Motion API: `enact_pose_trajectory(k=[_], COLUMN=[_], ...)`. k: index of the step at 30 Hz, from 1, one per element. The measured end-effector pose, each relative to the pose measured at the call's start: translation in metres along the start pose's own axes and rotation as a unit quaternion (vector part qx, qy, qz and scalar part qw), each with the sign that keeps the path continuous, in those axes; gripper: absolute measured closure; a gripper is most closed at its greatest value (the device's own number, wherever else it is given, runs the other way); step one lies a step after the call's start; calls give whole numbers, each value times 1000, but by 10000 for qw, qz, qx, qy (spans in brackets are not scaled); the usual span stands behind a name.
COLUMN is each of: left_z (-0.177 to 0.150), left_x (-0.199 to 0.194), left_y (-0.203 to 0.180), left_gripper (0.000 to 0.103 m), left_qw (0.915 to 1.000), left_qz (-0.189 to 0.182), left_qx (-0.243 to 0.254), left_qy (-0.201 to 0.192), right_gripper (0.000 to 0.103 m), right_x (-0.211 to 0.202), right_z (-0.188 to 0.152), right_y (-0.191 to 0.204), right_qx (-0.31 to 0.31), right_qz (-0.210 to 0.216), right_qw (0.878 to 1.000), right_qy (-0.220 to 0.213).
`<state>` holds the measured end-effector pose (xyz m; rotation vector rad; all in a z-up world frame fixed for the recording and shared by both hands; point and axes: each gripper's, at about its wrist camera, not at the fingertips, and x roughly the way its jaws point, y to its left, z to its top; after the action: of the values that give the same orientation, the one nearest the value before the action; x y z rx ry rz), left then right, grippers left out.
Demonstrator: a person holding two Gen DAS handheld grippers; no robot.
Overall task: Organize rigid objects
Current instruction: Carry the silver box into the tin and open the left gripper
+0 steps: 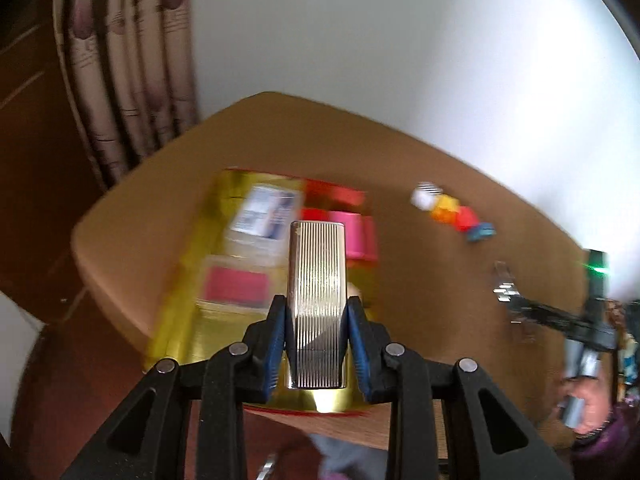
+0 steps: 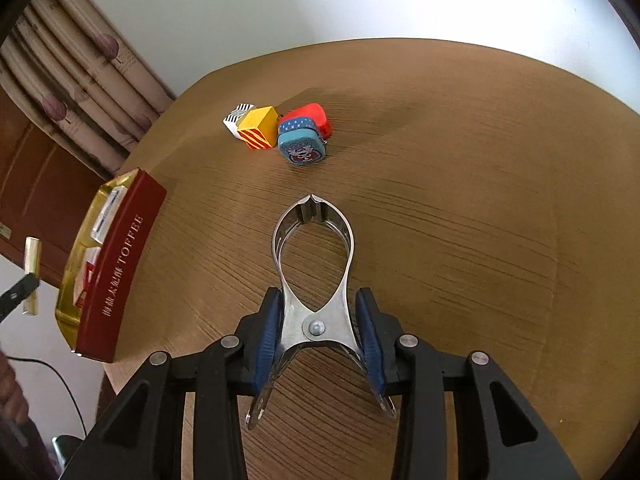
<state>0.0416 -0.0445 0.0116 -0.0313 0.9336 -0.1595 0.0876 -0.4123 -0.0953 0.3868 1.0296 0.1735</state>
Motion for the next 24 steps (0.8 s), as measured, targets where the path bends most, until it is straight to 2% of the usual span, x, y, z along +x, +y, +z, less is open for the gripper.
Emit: enact_pose_trajectory(k=[5, 7, 15, 21, 24], left_z=[3, 1, -14, -16, -18], left_x=[30, 44, 66, 47, 30], left_y=[31, 38, 43, 34, 35], left_gripper=[73, 73, 73, 65, 63], left_qw=[9990, 9987, 9960, 9939, 9948], left_qz=[378, 375, 706, 1079, 1017], left_qx=[-41, -81, -57, 159, -25], left_qy=[235, 347, 538, 151, -88], right_gripper=[69, 69, 69, 69, 70], right_x=[1, 1, 1, 1, -1], right_z=[1, 1, 0, 1, 2], right_y=[1, 1, 0, 1, 4], right_qx=[76, 76, 179, 185, 184], right_qz=[40, 19, 55, 28, 39], right_qw=[10000, 10000, 9998, 9998, 9998], right_qy=[-2, -5, 9, 12, -14])
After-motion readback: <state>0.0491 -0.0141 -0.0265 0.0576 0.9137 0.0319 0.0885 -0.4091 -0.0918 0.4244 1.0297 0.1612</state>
